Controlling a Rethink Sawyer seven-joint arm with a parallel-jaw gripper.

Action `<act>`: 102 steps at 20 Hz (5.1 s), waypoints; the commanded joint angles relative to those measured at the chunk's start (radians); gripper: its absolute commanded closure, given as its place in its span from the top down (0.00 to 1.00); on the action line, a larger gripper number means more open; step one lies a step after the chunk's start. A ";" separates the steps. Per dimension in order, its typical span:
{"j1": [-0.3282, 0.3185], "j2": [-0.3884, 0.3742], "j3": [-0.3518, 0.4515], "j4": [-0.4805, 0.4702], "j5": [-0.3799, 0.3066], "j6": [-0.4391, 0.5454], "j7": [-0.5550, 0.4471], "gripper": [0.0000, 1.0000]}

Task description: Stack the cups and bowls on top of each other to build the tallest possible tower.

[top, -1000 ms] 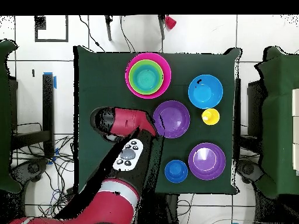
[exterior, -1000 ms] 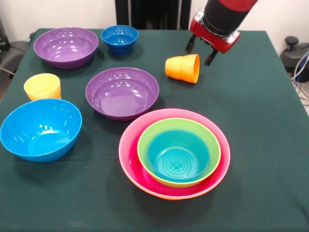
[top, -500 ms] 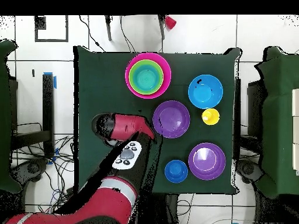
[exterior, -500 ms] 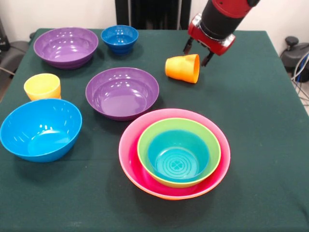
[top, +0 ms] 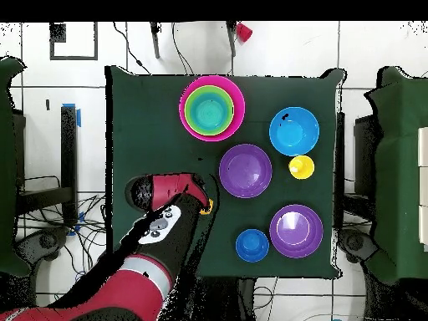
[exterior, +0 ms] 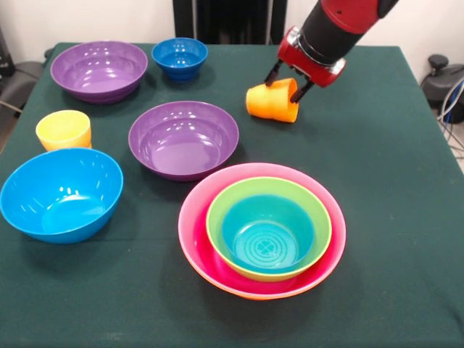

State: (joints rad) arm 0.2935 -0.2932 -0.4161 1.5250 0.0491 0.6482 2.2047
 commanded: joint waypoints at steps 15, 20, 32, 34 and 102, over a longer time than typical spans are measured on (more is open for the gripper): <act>0.040 0.119 -0.037 -0.087 -0.132 -0.142 0.064 1.00; -0.066 0.033 0.045 -0.021 -0.146 -0.208 -0.032 1.00; -0.354 -0.057 0.364 0.116 -0.250 -0.420 -0.115 1.00; -0.361 -0.062 0.370 0.113 -0.272 -0.402 -0.115 1.00; -0.443 -0.088 0.461 0.127 -0.341 -0.150 -0.107 1.00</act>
State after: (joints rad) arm -0.1180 -0.3849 -0.0924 1.5989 -0.2472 0.3869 2.2047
